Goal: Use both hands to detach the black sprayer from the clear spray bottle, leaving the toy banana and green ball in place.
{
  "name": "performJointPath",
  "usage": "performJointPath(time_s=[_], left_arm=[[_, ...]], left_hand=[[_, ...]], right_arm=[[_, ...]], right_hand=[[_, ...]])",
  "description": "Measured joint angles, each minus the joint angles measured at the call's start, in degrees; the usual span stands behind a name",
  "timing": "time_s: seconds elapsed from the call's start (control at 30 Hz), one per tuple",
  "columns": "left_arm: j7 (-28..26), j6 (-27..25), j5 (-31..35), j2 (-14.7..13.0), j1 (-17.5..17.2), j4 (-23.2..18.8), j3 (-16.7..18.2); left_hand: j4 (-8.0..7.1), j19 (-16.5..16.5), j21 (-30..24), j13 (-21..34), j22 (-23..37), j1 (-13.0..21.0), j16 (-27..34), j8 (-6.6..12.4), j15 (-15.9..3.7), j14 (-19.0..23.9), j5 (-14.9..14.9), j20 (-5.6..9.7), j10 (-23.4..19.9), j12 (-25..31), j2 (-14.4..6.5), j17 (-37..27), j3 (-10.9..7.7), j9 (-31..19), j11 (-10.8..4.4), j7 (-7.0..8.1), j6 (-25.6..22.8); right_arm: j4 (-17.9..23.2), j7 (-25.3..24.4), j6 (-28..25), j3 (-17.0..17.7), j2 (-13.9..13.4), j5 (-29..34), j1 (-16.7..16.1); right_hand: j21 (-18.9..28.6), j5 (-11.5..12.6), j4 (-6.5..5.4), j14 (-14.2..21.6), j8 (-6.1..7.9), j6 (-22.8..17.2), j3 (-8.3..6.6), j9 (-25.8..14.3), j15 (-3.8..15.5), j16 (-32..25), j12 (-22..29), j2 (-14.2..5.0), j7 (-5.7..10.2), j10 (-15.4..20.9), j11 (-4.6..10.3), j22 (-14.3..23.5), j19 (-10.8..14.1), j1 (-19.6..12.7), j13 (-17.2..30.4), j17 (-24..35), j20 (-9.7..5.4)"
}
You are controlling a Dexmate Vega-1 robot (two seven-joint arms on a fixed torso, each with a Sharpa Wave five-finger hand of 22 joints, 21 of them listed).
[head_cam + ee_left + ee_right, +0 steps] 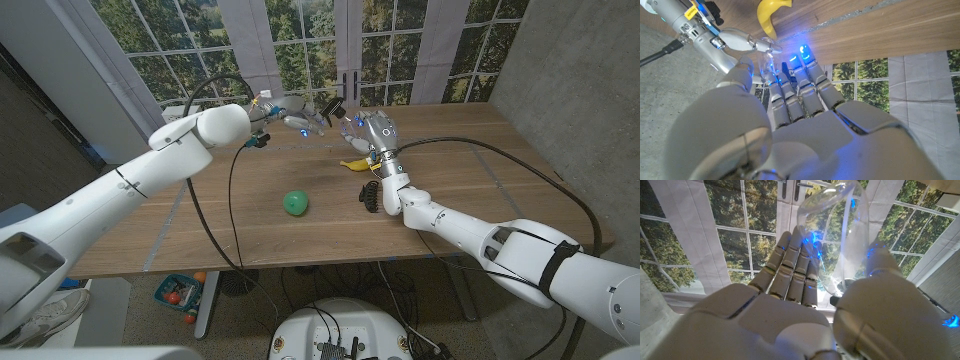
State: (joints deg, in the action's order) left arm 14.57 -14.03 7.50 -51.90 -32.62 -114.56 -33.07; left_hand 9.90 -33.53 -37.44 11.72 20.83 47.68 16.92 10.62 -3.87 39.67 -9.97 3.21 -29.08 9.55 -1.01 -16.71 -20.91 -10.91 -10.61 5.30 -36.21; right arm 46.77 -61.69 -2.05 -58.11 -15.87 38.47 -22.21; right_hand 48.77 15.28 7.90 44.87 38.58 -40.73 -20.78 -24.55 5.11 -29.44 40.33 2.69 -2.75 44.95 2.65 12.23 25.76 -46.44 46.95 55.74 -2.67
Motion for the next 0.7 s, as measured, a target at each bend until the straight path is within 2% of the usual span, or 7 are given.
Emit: performJointPath(time_s=[0.03,0.13,0.23,0.33,0.4,0.5,0.7], left_arm=[[-0.49,0.67,0.14,0.0,-0.16,0.03,0.13],[-1.74,2.2,0.51,0.32,-0.74,0.57,0.69],[-3.25,3.48,1.02,0.74,-1.47,0.92,1.25],[-7.01,5.33,2.14,1.24,-2.62,1.29,2.0],[-8.96,5.81,2.89,1.62,-3.77,1.39,2.66],[-11.37,5.95,3.94,1.9,-4.51,1.39,3.12],[-13.03,3.92,4.77,2.72,-5.71,1.32,3.94]], left_hand=[[-0.04,0.34,-0.62,-0.03,0.19,0.54,0.08,0.74,0.08,-0.08,0.0,-0.2,-0.31,0.78,-0.3,-0.61,0.33,-0.06,0.34,-0.83,-0.68],[-0.79,0.46,-3.01,0.47,0.72,0.69,1.96,4.15,-0.11,1.45,0.0,-0.33,-8.03,4.38,-0.44,-2.71,1.36,-0.76,2.58,-3.47,-6.65],[-0.71,1.96,-4.31,1.97,1.07,0.83,3.62,5.83,-0.21,0.73,0.0,-0.19,-10.22,5.25,-0.59,-5.35,2.71,-2.05,3.74,-3.17,-7.33],[-0.96,7.79,-5.18,4.59,1.56,0.32,2.58,4.36,0.49,-8.45,0.0,-0.46,-0.79,2.33,-0.08,-7.82,4.68,-3.69,5.5,0.47,3.31],[-1.27,12.86,-5.1,5.54,1.34,-0.99,-0.95,2.61,1.08,-15.69,0.0,-0.65,7.31,1.07,1.2,-7.12,5.59,-3.72,6.71,1.26,10.73],[-1.98,18.67,-3.81,5.72,0.23,-3.59,-4.81,1.05,1.44,-22.97,0.0,-1.86,14.49,0.81,1.43,-5.2,6.3,-3.06,7.25,0.6,17.68],[-2.46,22.58,-2.36,5.3,-1.36,-6.16,-6.34,0.18,1.64,-28.05,0.0,-3.43,18.7,0.82,1.39,-2.72,6.78,-2.05,8.08,-1.63,23.14]], right_arm=[[-0.5,-0.14,0.0,-0.35,0.15,-0.23,0.24],[-1.5,-0.52,0.04,-1.1,0.41,-1.13,0.76],[-2.01,-0.73,0.15,-1.59,0.54,-1.7,1.06],[-2.47,-0.85,0.3,-2.12,0.61,-2.34,1.42],[-2.6,-1.01,0.56,-2.32,0.61,-2.91,1.55],[-2.7,-1.18,0.83,-2.59,0.56,-3.31,1.72],[-2.14,-1.68,2.16,-2.79,0.0,-3.95,1.83]], right_hand=[[0.0,0.0,0.0,0.0,0.0,0.0,0.0,0.06,0.0,0.0,0.0,0.0,0.0,0.0,0.0,0.0,0.0,0.0,0.0,0.11,0.0],[0.0,0.09,0.0,0.0,-0.01,0.0,0.0,0.12,0.0,0.21,-0.01,-0.01,0.0,0.0,0.0,0.0,0.0,0.0,0.0,0.12,0.0],[0.44,0.45,0.0,0.19,-0.04,0.0,0.0,0.07,-0.19,0.3,-0.01,-0.08,0.0,0.0,0.0,-0.26,0.0,0.08,0.01,0.39,0.0],[0.44,0.45,0.0,0.19,-0.1,0.0,0.01,-0.04,-0.19,0.44,-0.07,-0.08,0.01,0.0,0.0,-0.26,0.0,0.08,0.02,0.39,0.0],[0.72,0.45,-0.01,0.19,-0.12,0.01,0.01,0.03,-0.19,0.44,-0.3,-0.08,0.01,0.0,0.0,-0.26,0.0,0.08,0.15,0.64,0.0],[0.89,0.45,-0.01,0.19,-0.21,0.01,0.01,0.12,-0.2,0.44,-0.41,-0.08,0.01,0.0,0.0,-0.26,-0.34,0.08,0.19,0.65,0.31],[1.29,0.45,-0.08,0.19,0.02,0.01,0.08,0.13,-0.2,1.01,-0.46,-0.08,0.01,0.0,0.0,-0.25,-0.62,0.08,0.19,0.92,0.01]])
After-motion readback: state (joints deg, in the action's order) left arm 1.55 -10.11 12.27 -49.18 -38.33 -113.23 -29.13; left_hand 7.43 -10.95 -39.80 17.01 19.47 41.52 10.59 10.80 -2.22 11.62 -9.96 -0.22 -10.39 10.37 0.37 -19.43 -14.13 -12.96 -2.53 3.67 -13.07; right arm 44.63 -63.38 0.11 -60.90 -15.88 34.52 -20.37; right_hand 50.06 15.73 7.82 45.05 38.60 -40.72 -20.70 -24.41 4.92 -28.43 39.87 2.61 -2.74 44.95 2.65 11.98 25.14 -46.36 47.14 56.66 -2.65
